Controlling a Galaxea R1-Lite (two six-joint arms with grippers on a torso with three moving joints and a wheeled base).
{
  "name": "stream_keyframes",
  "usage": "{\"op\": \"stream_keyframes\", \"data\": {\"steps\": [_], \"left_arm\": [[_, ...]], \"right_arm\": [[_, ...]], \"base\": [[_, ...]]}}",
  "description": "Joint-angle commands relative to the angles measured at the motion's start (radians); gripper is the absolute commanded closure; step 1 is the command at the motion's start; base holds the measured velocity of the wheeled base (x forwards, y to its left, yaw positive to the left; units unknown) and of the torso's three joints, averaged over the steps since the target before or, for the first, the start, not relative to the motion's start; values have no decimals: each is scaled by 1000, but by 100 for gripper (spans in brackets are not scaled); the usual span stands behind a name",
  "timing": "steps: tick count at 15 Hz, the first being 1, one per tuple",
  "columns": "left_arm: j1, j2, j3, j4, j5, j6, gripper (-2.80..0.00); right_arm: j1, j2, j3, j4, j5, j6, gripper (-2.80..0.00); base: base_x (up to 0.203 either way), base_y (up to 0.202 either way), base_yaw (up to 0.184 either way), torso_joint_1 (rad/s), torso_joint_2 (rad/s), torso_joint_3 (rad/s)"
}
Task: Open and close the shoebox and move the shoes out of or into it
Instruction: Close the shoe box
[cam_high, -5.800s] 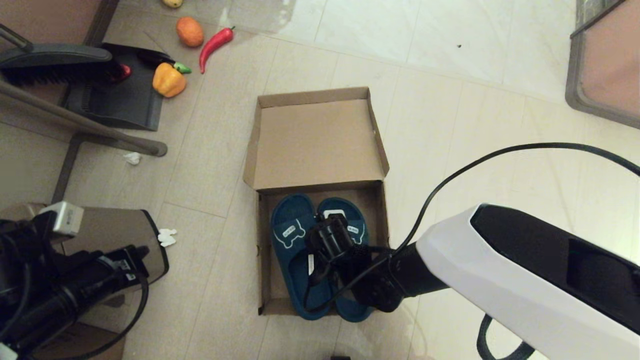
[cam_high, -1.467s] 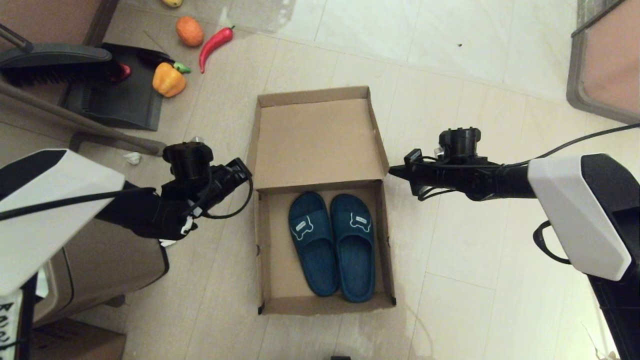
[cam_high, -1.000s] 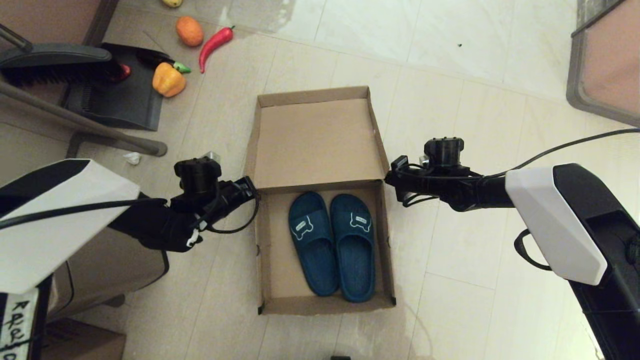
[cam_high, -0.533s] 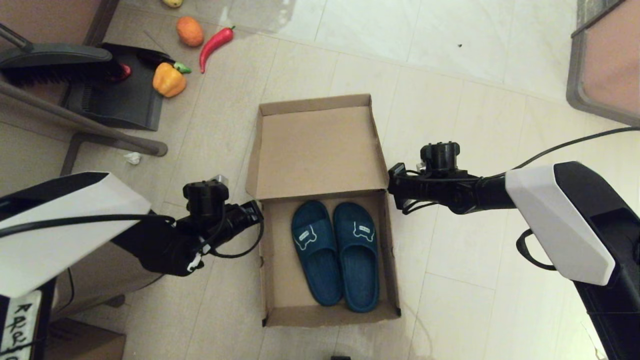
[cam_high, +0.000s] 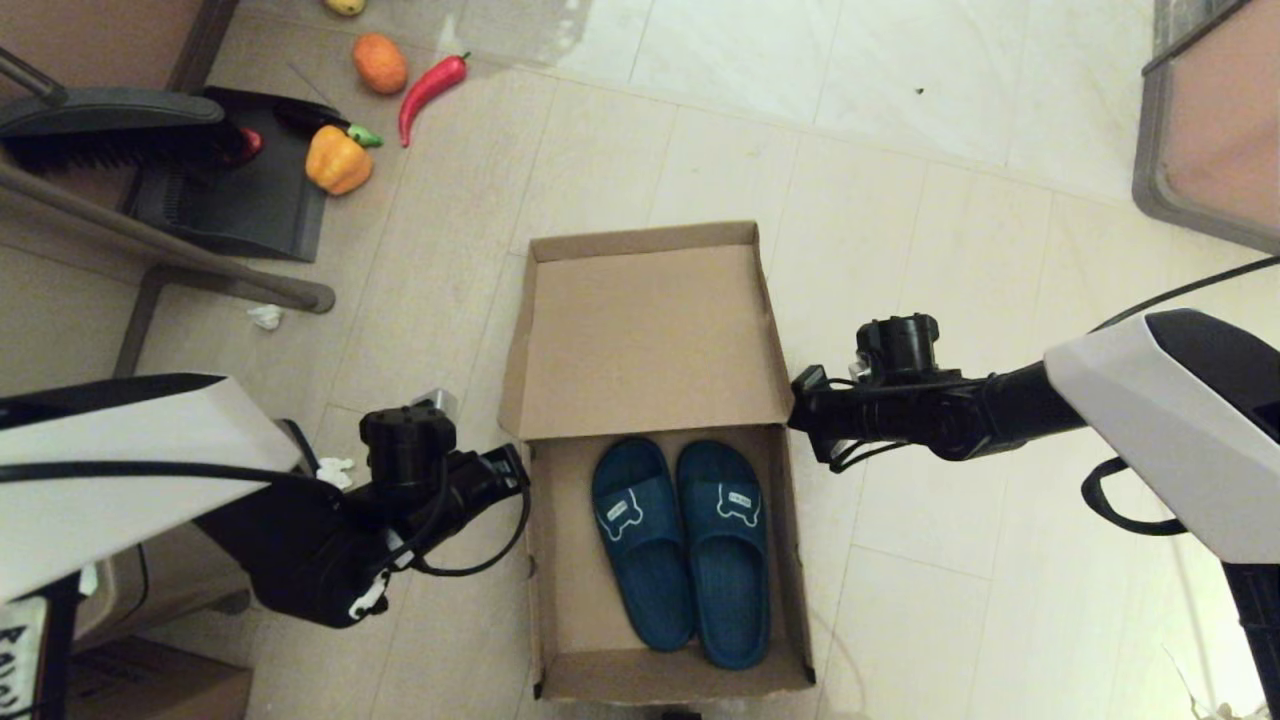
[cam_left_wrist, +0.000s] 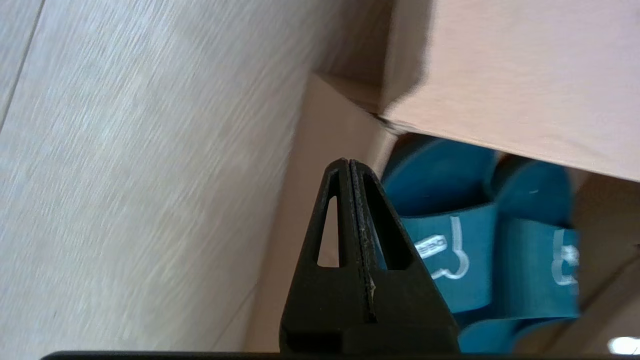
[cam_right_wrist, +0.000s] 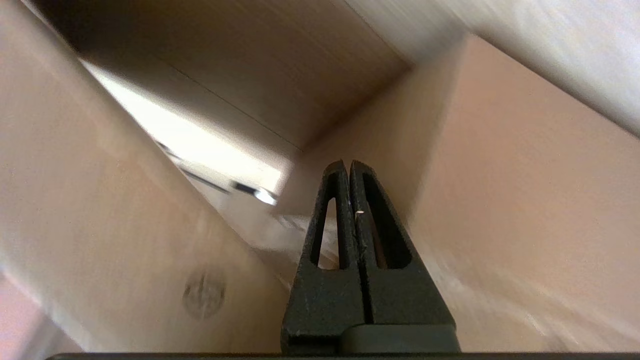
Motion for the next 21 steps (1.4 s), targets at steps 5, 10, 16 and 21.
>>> {"op": "stream_keyframes", "data": {"steps": [5, 10, 16, 21], "left_arm": [[-1, -38, 94, -68, 3, -2, 0], [-1, -89, 86, -66, 3, 11, 0], [64, -161, -9, -49, 3, 78, 0], [141, 68, -409, 59, 3, 94, 0]], "right_arm": [[-11, -93, 254, -161, -52, -21, 0], [-16, -30, 86, -141, -100, -23, 0], [-32, 55, -128, 49, -163, -115, 0], [-30, 136, -349, 154, -192, -174, 0]], "base": [[0, 0, 0, 0, 0, 0], [0, 0, 0, 0, 0, 0], [0, 0, 0, 0, 0, 0], [0, 0, 0, 0, 0, 0]]}}
